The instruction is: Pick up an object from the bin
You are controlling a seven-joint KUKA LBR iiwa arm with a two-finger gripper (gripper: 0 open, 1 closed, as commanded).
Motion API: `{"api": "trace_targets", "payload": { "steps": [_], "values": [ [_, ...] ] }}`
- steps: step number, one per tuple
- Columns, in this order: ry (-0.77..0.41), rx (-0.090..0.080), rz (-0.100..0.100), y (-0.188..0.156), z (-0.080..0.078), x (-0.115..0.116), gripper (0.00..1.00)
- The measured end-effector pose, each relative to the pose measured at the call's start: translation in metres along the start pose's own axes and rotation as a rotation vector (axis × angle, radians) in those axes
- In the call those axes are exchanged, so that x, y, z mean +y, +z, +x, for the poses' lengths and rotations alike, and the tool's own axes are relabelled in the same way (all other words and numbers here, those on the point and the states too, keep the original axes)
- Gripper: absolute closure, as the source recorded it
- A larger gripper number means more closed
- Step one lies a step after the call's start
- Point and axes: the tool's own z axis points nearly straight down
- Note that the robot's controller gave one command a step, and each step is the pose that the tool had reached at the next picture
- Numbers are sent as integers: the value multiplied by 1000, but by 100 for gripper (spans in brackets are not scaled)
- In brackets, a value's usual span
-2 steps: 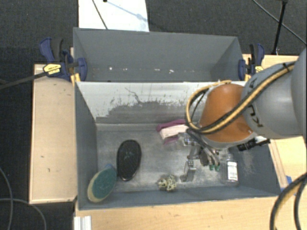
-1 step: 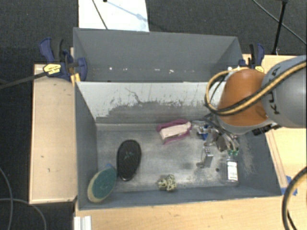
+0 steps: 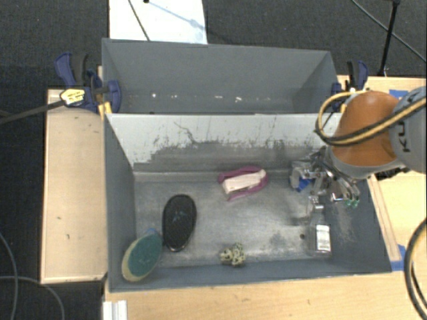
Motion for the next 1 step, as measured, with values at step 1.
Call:
{"api": "trace_targets", "payload": {
  "steps": [1],
  "values": [
    [-16, 0, -6, 6, -27, 61, 0]
  ]
}}
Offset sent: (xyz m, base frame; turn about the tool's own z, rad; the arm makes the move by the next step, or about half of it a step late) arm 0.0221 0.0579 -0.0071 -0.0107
